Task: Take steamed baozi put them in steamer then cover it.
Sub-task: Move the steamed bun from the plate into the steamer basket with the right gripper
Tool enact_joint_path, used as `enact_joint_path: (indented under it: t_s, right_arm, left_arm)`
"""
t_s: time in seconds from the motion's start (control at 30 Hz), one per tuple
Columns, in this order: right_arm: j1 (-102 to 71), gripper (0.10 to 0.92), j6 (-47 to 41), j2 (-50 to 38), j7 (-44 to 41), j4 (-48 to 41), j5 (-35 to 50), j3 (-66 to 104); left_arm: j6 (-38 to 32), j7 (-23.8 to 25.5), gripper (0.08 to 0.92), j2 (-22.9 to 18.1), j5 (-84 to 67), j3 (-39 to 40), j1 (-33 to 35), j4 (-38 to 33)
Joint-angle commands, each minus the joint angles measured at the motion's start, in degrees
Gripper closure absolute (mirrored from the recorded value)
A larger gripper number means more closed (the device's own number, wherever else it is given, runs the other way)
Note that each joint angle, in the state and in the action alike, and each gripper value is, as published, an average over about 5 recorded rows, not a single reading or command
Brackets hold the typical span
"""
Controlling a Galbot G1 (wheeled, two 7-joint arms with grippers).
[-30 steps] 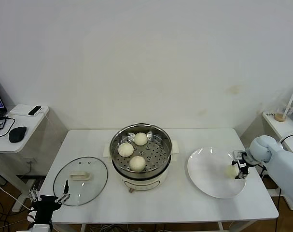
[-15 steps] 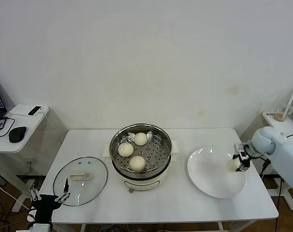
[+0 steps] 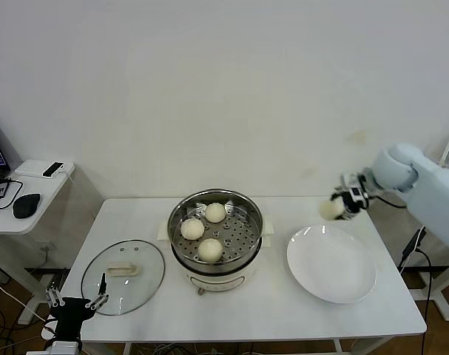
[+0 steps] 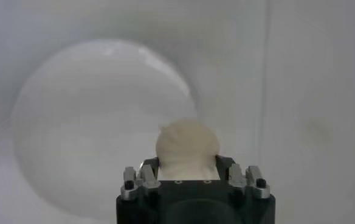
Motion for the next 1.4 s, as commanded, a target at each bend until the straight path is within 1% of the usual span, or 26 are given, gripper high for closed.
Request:
enact_joint_path:
  t_s: [0.03,0.3,0.53,0.9,1.4]
  right_arm:
    - [16.0,0.430,-8.4,11.1,3.5,4.5,17.7,-13.4]
    - [15.6,0.423,-13.9,17.4,8.5,3.5,25.3,-17.4]
    - [10.9,0.423,-16.1,20.8,11.2,1.4,26.8,-19.3]
    - [6.4,0.417,-19.1,24.3,12.6,-1.3,23.7,-20.2]
    - [5.0,0.415,-18.3,24.6,12.5,-3.0,19.3,-20.0]
  left_arm:
    - [0.0,0.0,0.177,0.2,0.0,0.0,-0.5,0.6]
    - [0.2,0.1,0.177,-0.1,0.5,0.0,-1.3,0.4]
    - [0.2,0.1,0.177,-0.2,0.7,0.0,-1.5,-0.1]
    - [0.1,0.0,0.177,-0.5,0.9,-0.2,-1.6,-0.2]
    - [0.0,0.0,0.177,-0.5,1.0,-0.1,-1.9,0.0]
